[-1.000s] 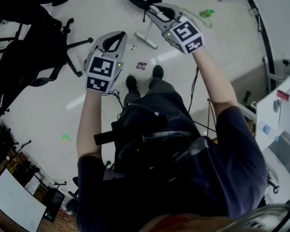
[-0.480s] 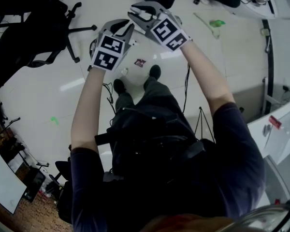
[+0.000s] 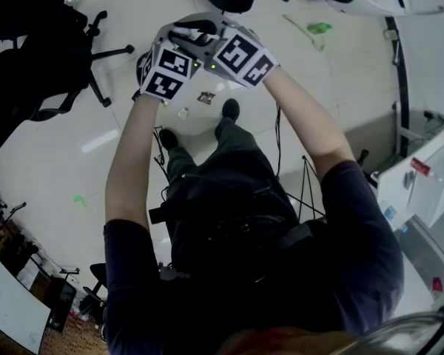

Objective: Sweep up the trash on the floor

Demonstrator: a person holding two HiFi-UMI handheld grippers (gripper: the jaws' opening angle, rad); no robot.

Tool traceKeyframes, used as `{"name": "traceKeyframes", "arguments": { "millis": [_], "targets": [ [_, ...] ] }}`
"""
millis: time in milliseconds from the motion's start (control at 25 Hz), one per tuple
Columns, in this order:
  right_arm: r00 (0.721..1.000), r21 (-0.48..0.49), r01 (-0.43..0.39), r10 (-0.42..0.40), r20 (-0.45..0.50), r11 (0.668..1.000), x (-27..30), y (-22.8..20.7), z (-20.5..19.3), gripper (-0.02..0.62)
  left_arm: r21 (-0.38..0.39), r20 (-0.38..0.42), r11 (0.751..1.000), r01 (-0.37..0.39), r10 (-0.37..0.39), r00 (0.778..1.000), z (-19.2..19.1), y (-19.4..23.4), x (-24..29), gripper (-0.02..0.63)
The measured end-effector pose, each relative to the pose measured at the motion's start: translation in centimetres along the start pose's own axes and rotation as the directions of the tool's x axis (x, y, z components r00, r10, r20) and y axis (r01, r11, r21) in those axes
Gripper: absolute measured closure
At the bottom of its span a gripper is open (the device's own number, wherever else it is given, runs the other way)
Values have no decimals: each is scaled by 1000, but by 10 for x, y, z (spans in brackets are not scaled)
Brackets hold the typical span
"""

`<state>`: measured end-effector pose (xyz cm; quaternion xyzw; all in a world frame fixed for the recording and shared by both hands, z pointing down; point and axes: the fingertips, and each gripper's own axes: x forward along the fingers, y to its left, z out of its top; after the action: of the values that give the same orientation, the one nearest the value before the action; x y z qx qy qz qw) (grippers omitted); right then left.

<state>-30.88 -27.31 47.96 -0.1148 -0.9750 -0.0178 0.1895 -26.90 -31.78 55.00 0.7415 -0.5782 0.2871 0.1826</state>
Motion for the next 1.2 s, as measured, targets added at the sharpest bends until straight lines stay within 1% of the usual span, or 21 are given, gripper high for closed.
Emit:
{"name": "traceKeyframes", "arguments": {
  "millis": [80,120,200,240,280,360,480,640,840,1080,1200],
  "targets": [
    [1000,29,11,-11,-6,1000,8,11,2,491,-7,34,999,38,-37,999,-8,1,-3,452],
    [1000,43,14,-14,-9,999,12,16,4,491,-6,47,998,58,-58,997,-13,0,-5,465],
    [1000,52,17,-16,-20,999,18,31,5,491,-19,83,994,107,-105,991,-22,-4,-10,512],
    [1000,53,17,-16,-26,998,22,37,6,490,-39,108,990,135,-130,986,-25,-6,-13,541],
    [999,58,18,-16,-32,998,25,42,6,489,-59,131,985,161,-153,980,-29,-8,-17,551],
    [999,71,18,-15,-47,997,30,49,5,489,-79,158,975,206,-192,969,-35,-8,-22,551],
    [997,97,13,-5,-78,995,38,60,3,488,-75,158,964,255,-241,958,-46,-10,-30,548],
    [996,130,-2,14,-88,992,50,74,5,488,-112,152,957,267,-249,956,-60,-7,-42,544],
    [996,149,-15,28,-86,989,55,92,6,486,-118,143,957,265,-248,958,-72,-11,-56,543],
    [993,155,-68,81,-80,986,61,124,6,486,-110,137,961,254,-238,962,-92,-21,-78,545],
    [991,156,-99,112,-75,983,68,140,9,486,-130,140,963,237,-219,966,-102,-20,-91,544]
  ]
}}
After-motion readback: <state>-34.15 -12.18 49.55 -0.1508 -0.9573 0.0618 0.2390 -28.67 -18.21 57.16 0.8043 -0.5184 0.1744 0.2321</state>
